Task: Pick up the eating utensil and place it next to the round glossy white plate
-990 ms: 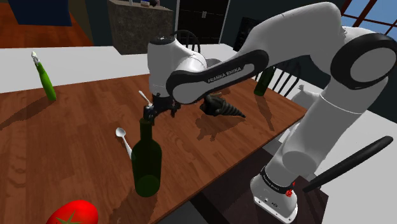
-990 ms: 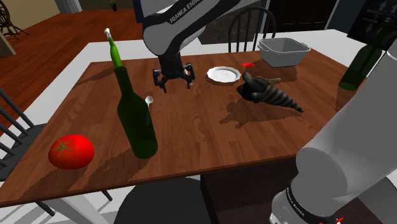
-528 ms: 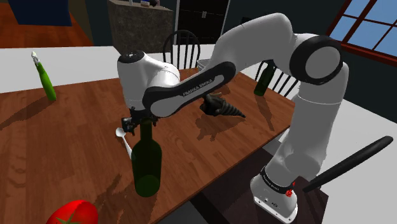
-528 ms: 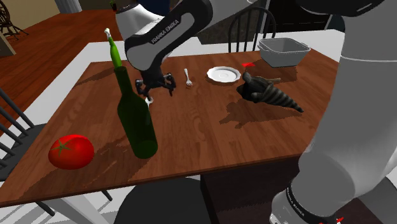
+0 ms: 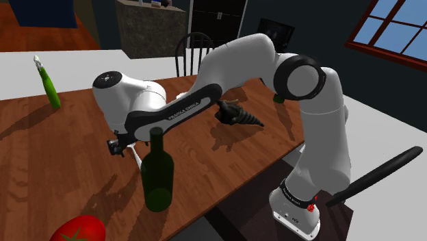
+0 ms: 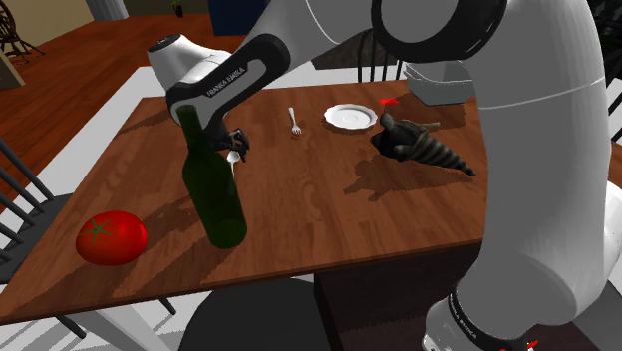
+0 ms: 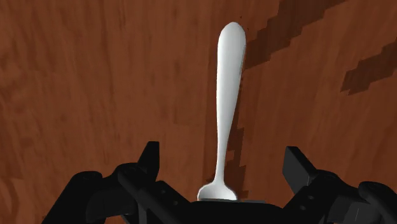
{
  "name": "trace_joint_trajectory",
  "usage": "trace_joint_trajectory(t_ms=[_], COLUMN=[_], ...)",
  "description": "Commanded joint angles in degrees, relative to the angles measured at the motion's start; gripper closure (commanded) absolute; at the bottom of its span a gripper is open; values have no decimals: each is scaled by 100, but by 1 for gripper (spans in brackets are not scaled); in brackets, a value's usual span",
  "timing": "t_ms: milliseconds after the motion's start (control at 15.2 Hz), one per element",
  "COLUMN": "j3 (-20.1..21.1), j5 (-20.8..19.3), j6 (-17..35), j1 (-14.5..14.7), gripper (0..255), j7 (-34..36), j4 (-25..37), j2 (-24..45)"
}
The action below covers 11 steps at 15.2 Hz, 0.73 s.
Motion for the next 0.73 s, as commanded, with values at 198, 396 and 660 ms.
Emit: trace_joint_trajectory(t_ms=[198,396,660], j3=[-98,-126,-126], j5=[-146,-185,-185], j6=[233,314,314], j1=[42,43,43], gripper=[0,0,0], j7=[86,107,107], j4=[10,-12,-11], j2=[265,328,328])
